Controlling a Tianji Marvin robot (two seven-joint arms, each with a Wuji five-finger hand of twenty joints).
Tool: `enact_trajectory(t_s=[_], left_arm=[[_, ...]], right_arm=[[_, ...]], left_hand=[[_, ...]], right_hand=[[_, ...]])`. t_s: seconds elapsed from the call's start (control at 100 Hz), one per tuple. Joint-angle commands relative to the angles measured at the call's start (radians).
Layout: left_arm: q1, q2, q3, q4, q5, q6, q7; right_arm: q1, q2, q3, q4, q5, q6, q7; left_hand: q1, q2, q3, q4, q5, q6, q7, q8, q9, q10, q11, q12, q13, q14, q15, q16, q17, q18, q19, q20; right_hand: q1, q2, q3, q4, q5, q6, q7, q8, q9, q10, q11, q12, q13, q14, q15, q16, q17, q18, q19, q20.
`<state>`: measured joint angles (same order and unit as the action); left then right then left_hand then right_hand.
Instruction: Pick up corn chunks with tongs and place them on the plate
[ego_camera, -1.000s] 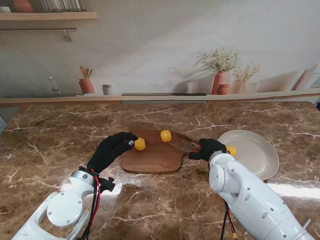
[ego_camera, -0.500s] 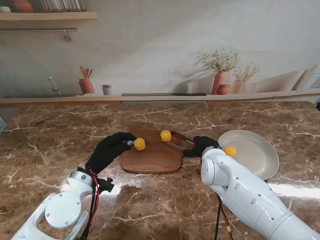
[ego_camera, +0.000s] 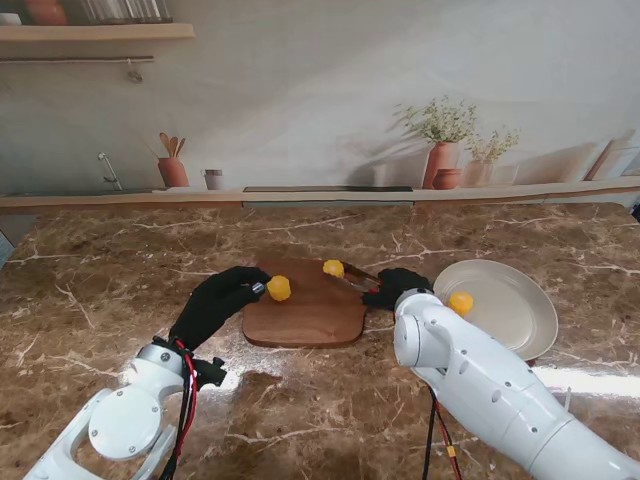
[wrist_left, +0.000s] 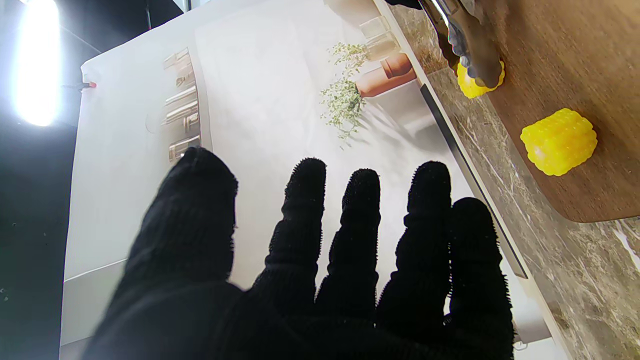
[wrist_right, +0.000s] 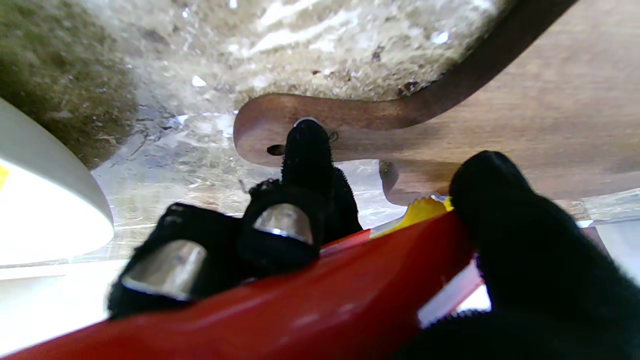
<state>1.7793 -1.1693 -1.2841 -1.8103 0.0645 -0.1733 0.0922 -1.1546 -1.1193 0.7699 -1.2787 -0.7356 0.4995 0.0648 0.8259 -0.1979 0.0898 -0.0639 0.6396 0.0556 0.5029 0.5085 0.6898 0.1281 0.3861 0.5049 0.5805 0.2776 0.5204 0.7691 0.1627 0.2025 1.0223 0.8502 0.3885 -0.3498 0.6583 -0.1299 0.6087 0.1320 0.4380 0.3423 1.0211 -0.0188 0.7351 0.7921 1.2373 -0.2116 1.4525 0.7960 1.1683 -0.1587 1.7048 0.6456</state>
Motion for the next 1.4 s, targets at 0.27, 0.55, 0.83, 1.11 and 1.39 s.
enact_trajectory(t_s=[0.27, 0.55, 0.83, 1.11, 1.39], left_arm=[[0.01, -0.003, 0.006, -0.002, 0.0, -0.011, 0.015], [0.004, -0.006, 0.016, 0.008, -0.007, -0.026, 0.028], [0.0, -0.01, 0.025, 0.016, -0.009, -0.041, 0.041], [-0.006, -0.011, 0.032, 0.019, -0.009, -0.039, 0.045], [-0.006, -0.009, 0.026, 0.01, -0.001, -0.033, 0.038]], right_arm=[[-0.166, 0.032, 0.183, -0.147, -0.117, -0.035, 0.01], [-0.375, 0.049, 0.433, -0.338, -0.26, -0.036, 0.039], [-0.531, 0.047, 0.627, -0.43, -0.319, 0.032, 0.049], [-0.548, 0.049, 0.682, -0.394, -0.305, 0.1, 0.075], [-0.544, 0.035, 0.68, -0.366, -0.253, 0.098, -0.021]], left_hand=[[0.007, 0.034, -0.027, 0.038, -0.035, -0.007, -0.017, 0.013, -0.026, -0.014, -0.009, 0.001, -0.032, 0.005, -0.032, -0.011, -0.018, -0.063, -0.028, 0.019], [0.006, 0.036, -0.03, 0.038, -0.037, -0.008, -0.018, 0.014, -0.027, -0.017, -0.009, 0.002, -0.032, 0.002, -0.033, -0.011, -0.018, -0.064, -0.029, 0.019], [0.007, 0.034, -0.033, 0.038, -0.039, -0.01, -0.016, 0.014, -0.027, -0.016, -0.008, 0.002, -0.031, 0.0, -0.034, -0.011, -0.017, -0.066, -0.029, 0.02], [0.007, 0.034, -0.033, 0.038, -0.04, -0.009, -0.017, 0.013, -0.028, -0.016, -0.01, 0.001, -0.031, 0.001, -0.035, -0.011, -0.018, -0.065, -0.03, 0.02], [0.009, 0.03, -0.033, 0.039, -0.041, -0.007, -0.02, 0.012, -0.031, -0.014, -0.012, 0.001, -0.034, 0.003, -0.037, -0.012, -0.019, -0.065, -0.033, 0.019]], right_hand=[[0.166, 0.152, 0.121, 0.01, 0.09, -0.024, 0.008, -0.005, 0.073, 0.019, -0.016, 0.014, 0.089, -0.066, 0.148, 0.028, 0.056, -0.099, 0.356, 0.091], [0.178, 0.125, 0.144, 0.011, 0.109, -0.021, 0.015, -0.006, 0.094, 0.027, -0.024, 0.013, 0.089, -0.059, 0.149, 0.031, 0.056, -0.095, 0.359, 0.093], [0.195, 0.109, 0.152, 0.001, 0.119, -0.01, 0.014, -0.013, 0.101, 0.034, -0.03, 0.014, 0.088, -0.049, 0.15, 0.034, 0.055, -0.085, 0.362, 0.095], [0.156, 0.108, 0.13, 0.013, 0.109, 0.015, 0.001, -0.023, 0.102, 0.026, -0.031, 0.018, 0.089, -0.079, 0.147, 0.046, 0.059, -0.129, 0.359, 0.103], [-0.097, -0.126, 0.179, 0.025, 0.028, 0.059, 0.012, -0.051, 0.052, 0.019, 0.004, 0.019, 0.092, -0.133, 0.149, 0.066, 0.067, -0.203, 0.358, 0.124]])
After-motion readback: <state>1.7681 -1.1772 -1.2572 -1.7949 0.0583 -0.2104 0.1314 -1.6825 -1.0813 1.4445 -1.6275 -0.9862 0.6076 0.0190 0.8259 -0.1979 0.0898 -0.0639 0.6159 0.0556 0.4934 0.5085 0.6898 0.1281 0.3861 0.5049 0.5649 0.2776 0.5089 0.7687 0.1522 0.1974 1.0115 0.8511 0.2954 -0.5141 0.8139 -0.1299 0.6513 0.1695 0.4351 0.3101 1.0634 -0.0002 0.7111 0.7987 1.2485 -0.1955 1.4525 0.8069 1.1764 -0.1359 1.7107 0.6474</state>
